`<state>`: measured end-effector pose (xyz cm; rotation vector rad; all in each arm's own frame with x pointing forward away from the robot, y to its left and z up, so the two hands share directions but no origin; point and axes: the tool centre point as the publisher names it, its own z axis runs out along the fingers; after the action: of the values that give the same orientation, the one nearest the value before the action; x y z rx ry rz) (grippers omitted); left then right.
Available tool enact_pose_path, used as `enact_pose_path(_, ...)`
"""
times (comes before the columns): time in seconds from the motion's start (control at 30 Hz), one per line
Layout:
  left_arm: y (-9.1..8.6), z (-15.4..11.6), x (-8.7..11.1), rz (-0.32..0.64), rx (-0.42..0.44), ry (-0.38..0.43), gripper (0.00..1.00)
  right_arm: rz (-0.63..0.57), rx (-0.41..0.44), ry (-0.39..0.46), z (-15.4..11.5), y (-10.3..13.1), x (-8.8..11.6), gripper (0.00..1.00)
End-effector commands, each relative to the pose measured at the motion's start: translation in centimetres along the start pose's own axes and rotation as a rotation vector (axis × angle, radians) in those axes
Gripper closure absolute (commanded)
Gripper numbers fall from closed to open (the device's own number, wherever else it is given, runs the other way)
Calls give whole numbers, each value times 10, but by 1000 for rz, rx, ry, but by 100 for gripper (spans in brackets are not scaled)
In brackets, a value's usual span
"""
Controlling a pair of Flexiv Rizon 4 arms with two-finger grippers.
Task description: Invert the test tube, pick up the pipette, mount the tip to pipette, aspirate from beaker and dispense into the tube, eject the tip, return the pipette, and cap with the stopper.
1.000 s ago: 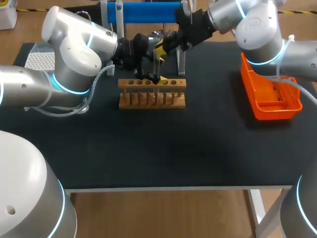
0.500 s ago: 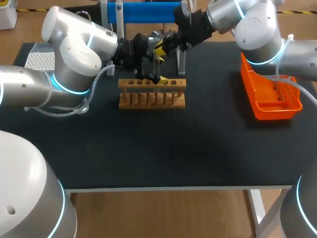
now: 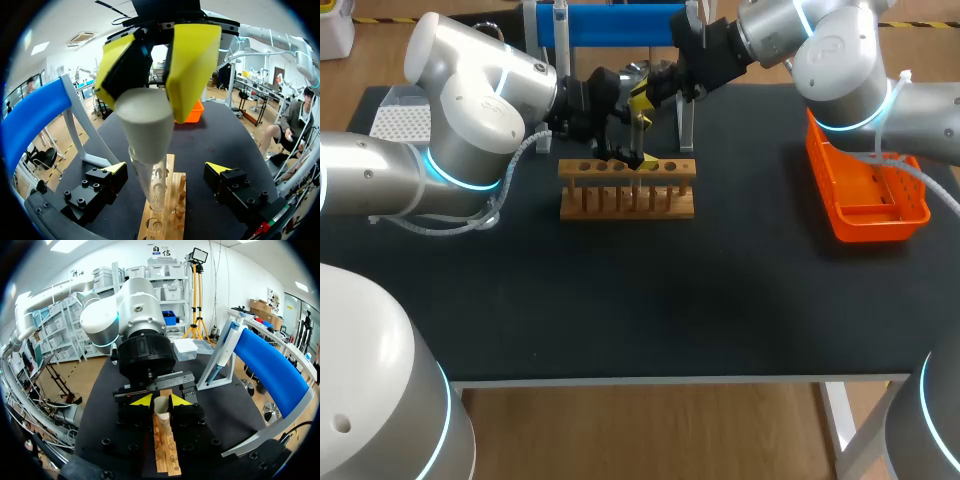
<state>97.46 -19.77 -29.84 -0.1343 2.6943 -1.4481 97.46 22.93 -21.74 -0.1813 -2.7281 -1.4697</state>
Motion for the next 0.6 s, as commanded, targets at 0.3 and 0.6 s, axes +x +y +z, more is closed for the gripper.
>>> enact_pose_path(0.3, 0, 0, 0, 0, 0, 1, 0, 7, 2, -3, -1, -3, -1, 100)
enact_pose_path(0.6, 0, 0, 0, 0, 0, 1, 0, 7, 11, 1, 0, -6, 0, 100)
